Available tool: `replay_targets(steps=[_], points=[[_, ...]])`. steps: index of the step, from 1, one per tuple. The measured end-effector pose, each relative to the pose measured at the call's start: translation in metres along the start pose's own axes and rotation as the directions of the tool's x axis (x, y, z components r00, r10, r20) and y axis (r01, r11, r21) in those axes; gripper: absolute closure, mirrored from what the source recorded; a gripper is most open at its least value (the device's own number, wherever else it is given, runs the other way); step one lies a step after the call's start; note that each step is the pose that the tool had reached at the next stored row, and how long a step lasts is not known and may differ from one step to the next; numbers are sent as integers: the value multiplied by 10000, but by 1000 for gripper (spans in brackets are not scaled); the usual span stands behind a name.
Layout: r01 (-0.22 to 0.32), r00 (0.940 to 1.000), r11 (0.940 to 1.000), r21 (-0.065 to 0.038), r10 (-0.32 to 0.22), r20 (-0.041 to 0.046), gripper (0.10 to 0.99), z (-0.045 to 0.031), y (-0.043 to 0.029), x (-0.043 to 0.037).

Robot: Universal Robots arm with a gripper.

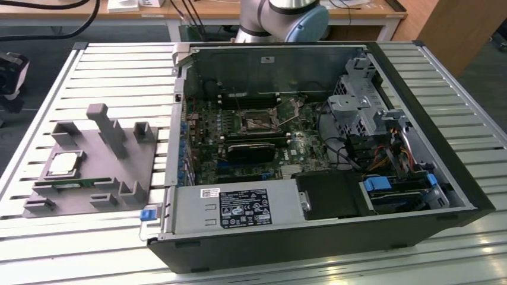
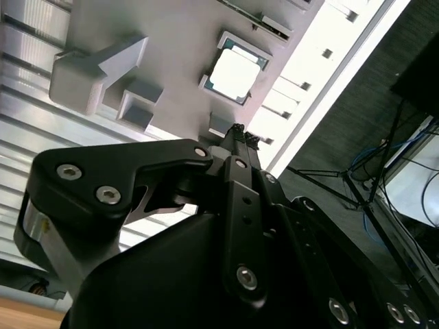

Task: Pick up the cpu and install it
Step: 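Pick up the cpu and move it towards the insertion slot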

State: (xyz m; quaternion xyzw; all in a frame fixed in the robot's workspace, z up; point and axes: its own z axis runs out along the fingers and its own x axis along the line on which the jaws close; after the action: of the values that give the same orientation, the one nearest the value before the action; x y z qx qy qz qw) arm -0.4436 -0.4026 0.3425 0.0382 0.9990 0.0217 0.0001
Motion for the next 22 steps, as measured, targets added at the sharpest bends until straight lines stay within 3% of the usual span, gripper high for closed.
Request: replay_targets(steps=[6, 22], points=[[0, 10000, 10000, -13, 0, -2, 980, 59, -13, 4], [1, 10000, 10000, -13, -1, -1, 980, 327, -46, 16]])
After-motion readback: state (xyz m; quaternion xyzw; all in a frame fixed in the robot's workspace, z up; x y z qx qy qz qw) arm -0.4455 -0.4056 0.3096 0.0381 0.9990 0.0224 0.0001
